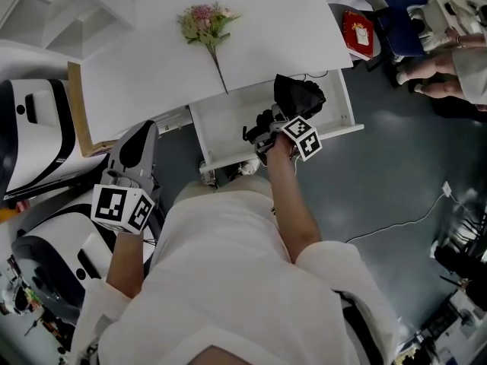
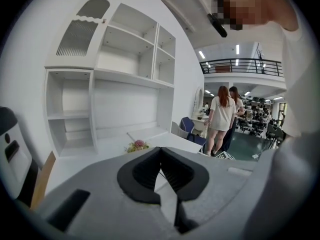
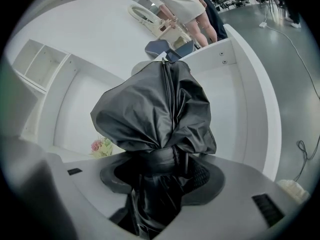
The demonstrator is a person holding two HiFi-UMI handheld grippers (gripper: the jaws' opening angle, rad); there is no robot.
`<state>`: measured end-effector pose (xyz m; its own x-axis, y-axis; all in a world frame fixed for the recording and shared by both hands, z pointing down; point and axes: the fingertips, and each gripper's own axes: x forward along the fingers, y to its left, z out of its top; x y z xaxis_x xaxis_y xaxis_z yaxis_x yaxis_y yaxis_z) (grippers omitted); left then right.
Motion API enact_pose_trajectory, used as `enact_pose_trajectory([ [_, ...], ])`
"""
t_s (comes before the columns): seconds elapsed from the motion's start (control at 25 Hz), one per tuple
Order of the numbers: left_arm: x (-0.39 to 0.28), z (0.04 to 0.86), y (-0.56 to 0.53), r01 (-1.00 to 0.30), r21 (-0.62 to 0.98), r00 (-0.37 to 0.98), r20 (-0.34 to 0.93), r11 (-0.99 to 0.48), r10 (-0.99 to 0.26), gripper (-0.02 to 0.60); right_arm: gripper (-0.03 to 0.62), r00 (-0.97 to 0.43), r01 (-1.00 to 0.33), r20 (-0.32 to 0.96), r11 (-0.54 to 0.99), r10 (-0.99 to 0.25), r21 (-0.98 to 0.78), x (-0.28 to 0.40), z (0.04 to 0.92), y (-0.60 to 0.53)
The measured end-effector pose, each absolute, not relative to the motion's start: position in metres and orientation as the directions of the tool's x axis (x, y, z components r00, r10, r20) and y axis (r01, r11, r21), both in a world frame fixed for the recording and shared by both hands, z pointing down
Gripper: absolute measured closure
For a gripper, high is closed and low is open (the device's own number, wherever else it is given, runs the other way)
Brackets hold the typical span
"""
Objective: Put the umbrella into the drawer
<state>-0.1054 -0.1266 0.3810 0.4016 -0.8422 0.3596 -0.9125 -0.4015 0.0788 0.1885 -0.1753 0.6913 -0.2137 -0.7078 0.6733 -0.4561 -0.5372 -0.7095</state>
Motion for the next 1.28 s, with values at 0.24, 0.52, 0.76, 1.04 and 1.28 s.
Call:
enact_pose_trajectory([
  [0.24,-0.112,0.381,-0.123,-0.929,0.079,0.365,0.365,-0.362,-0.856,0.568,0.363,-0.195,-0.411,0.718,-0.609,-0.668,-0.679,0.192,0.711,-0.175],
  [0.52,-0.115,0.382,-0.121,-0.941,0.070,0.332,0.383,-0.331,-0.862,0.568,0.362,-0.175,-0.403,0.763,-0.662,-0.622,-0.632,0.203,0.735,-0.181],
  [0.76,-0.113,0.385,-0.119,-0.948,0.060,0.310,0.407,-0.313,-0.859,0.568,0.361,-0.181,-0.354,0.774,-0.694,-0.607,-0.627,0.205,0.748,-0.181],
  [1.04,-0.110,0.388,-0.116,-0.953,0.051,0.291,0.432,-0.299,-0.854,0.568,0.359,-0.195,-0.374,0.785,-0.696,-0.588,-0.613,0.200,0.759,-0.181],
  [1.28,-0.108,0.388,-0.113,-0.957,0.049,0.277,0.438,-0.285,-0.855,0.568,0.356,-0.210,-0.413,0.798,-0.688,-0.565,-0.596,0.196,0.766,-0.181],
])
